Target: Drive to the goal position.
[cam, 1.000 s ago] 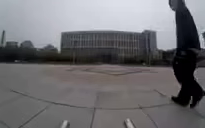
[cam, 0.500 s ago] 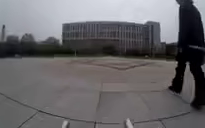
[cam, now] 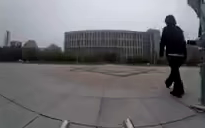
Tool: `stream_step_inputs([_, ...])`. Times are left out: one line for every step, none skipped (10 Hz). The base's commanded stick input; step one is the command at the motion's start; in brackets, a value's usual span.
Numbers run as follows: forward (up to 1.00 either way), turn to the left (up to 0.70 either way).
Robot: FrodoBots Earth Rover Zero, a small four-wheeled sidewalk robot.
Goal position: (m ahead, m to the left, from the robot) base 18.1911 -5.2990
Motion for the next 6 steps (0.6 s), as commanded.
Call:
stream_step_inputs([1.0, 0.01])
stream_step_inputs([1.0, 0.01])
stream_step_inputs([1.0, 0.01])
stream_step_inputs([1.0, 0.01])
stream_step_inputs([1.0, 0.01])
stream_step_inputs([1.0, 0.01])
